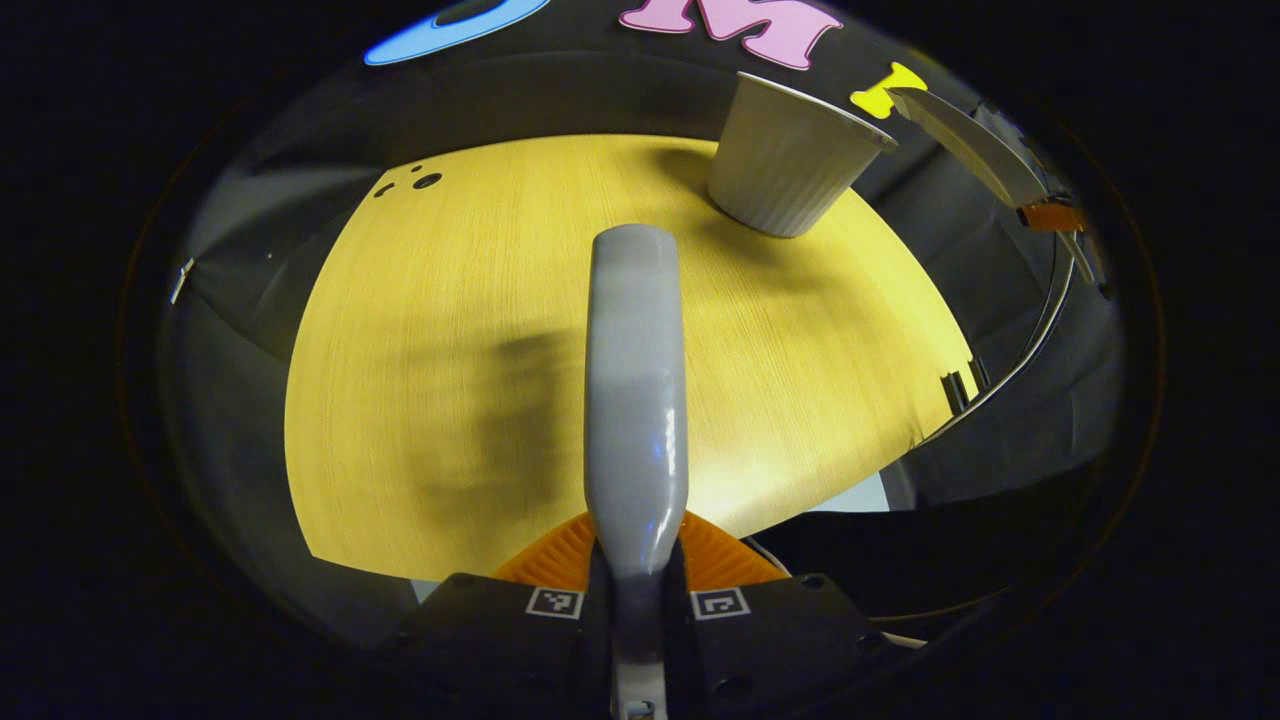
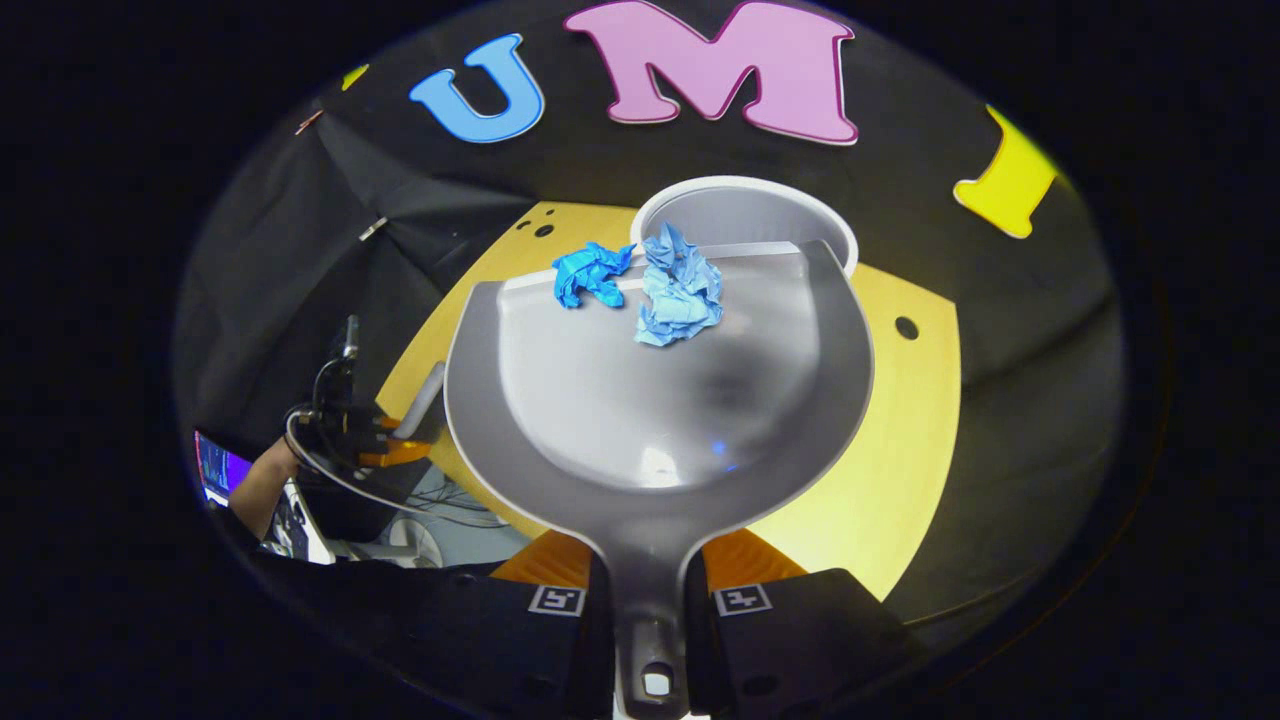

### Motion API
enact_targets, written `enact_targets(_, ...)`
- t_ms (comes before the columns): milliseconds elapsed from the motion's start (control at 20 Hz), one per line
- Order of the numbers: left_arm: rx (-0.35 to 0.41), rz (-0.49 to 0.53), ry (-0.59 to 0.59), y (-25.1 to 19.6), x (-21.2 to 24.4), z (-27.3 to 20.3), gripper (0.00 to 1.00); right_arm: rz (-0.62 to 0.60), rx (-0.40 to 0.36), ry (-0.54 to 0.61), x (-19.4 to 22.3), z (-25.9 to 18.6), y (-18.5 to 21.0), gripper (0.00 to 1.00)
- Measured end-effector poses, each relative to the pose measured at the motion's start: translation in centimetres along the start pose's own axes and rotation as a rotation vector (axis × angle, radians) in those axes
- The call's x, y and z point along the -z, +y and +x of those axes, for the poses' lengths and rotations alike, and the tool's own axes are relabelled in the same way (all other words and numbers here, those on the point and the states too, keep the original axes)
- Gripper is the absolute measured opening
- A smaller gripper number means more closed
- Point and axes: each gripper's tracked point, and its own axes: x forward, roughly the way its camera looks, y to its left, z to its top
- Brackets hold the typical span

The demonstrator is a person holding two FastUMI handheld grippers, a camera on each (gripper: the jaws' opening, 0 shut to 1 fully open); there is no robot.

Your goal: Pick up the small broom and dustpan from the desktop, sweep the trash into the dustpan with the broom, and then empty the trash into the garbage bin.

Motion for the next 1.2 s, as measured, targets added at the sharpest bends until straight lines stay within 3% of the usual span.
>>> enact_targets(350, -0.005, -0.043, -0.014, 0.3, 0.0, -0.2, 0.25, -0.010, 0.211, -0.055, -6.5, 4.5, -7.1, 0.32)
enact_targets(650, -0.035, -0.087, -0.025, -0.3, 0.2, -0.5, 0.25, -0.189, 0.414, -0.084, -9.3, 7.4, -9.3, 0.32)
enact_targets(1200, -0.031, -0.098, -0.020, -0.5, 0.1, -0.8, 0.25, -0.295, 0.601, -0.089, -12.0, 9.9, -10.7, 0.31)
